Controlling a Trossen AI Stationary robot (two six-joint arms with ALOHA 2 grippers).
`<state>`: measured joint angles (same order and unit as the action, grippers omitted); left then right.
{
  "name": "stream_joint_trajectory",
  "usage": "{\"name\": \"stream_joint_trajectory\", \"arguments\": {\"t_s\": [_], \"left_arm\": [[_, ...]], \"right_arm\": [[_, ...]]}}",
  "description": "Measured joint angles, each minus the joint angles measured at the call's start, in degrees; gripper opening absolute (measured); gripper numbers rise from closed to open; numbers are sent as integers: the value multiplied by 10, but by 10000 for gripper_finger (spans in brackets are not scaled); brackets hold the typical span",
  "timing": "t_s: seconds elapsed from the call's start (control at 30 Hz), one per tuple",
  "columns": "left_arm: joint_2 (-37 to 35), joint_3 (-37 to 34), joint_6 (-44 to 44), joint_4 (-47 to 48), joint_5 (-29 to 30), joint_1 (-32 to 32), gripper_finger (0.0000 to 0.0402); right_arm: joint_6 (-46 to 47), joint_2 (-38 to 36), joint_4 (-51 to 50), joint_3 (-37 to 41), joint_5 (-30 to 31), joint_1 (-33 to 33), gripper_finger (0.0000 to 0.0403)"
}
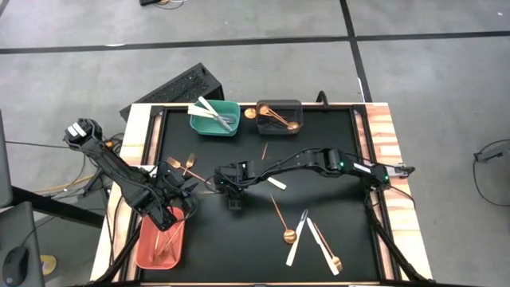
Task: Sort silverware by color (type)
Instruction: Put the gold fork into the orange bin
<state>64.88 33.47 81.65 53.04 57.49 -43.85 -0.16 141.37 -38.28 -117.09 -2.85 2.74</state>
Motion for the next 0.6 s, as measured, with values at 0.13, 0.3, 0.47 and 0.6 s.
{"name": "stream_joint_trajectory", "arguments": {"t_s": [0.13, 0.3, 0.47, 0.6], "left_arm": [[0, 0, -3, 0, 1, 0, 153], [0, 0, -75, -25, 62, 2, 153], [0, 0, -265, -153, 26, 47, 153], [20, 0, -426, -282, -43, 94, 153]], "right_arm": [[-19, -16, -31, 3, -8, 1, 25], [-84, -65, -89, 4, -44, 2, 22], [-84, -93, -75, 2, -29, 3, 22], [-80, -93, -52, 3, -24, 10, 22]]}}
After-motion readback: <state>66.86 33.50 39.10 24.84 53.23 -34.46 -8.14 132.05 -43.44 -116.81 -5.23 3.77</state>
